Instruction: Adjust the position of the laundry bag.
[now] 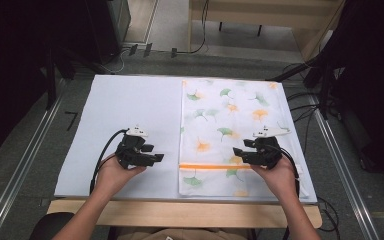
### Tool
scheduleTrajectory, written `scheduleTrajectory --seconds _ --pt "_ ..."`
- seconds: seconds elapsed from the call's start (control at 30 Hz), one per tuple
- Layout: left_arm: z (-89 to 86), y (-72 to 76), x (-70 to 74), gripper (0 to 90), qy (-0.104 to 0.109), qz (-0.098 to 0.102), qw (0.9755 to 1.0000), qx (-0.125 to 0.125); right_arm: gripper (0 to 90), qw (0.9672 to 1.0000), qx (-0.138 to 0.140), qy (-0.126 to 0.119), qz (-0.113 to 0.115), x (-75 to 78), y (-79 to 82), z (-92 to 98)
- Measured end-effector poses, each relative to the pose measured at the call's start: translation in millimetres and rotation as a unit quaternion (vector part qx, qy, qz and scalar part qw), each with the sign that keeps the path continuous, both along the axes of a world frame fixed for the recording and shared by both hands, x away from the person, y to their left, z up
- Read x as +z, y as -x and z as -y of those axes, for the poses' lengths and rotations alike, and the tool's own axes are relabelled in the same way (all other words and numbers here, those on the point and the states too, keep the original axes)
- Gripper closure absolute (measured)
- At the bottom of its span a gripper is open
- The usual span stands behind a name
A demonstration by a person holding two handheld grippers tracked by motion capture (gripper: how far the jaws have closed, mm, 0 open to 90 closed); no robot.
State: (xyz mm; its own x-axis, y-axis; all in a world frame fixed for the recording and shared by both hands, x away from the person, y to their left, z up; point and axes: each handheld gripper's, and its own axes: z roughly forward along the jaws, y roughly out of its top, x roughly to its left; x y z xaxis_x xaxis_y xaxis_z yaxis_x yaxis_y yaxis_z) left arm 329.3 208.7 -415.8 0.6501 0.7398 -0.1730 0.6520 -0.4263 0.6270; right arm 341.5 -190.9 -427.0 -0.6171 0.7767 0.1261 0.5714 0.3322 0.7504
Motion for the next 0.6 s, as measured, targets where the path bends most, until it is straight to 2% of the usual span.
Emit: scheduleTrajectory --seconds 0.03,0.07,0.27,0.37,0.5,0.53,0.6 --pt "0.0 0.0 0.0 44.3 0.000 0.000 1.0000 0.000 46.8 1.0000 0.000 0.000 0.000 0.0 0.0 0.0" --pt "-1.6 0.1 -0.5 45.0 0.011 -0.003 0.9999 -0.005 48.1 1.0000 0.000 0.000 -0.001 0.6 0.6 -0.1" --pt "-0.6 -0.7 -1.7 44.9 0.036 -0.013 0.9992 -0.015 49.5 1.0000 0.002 0.001 -0.003 0.4 -0.4 -1.8" --pt "0.9 -1.0 -0.8 43.9 0.037 -0.011 0.9991 -0.020 49.8 1.0000 0.004 0.003 -0.002 0.5 -0.5 -2.9" --pt "2.1 -2.9 -1.8 42.3 0.040 -0.024 0.9988 -0.017 48.3 1.0000 0.000 0.005 0.007 0.8 0.9 -4.0" --pt "2.1 -3.1 -2.0 42.4 0.040 -0.023 0.9988 -0.017 47.2 1.0000 0.000 -0.004 0.007 0.3 0.5 -3.4" --pt "2.3 -4.3 -2.0 42.4 0.038 -0.022 0.9989 -0.018 47.3 1.0000 -0.001 -0.002 0.007 -0.5 0.6 -3.2"
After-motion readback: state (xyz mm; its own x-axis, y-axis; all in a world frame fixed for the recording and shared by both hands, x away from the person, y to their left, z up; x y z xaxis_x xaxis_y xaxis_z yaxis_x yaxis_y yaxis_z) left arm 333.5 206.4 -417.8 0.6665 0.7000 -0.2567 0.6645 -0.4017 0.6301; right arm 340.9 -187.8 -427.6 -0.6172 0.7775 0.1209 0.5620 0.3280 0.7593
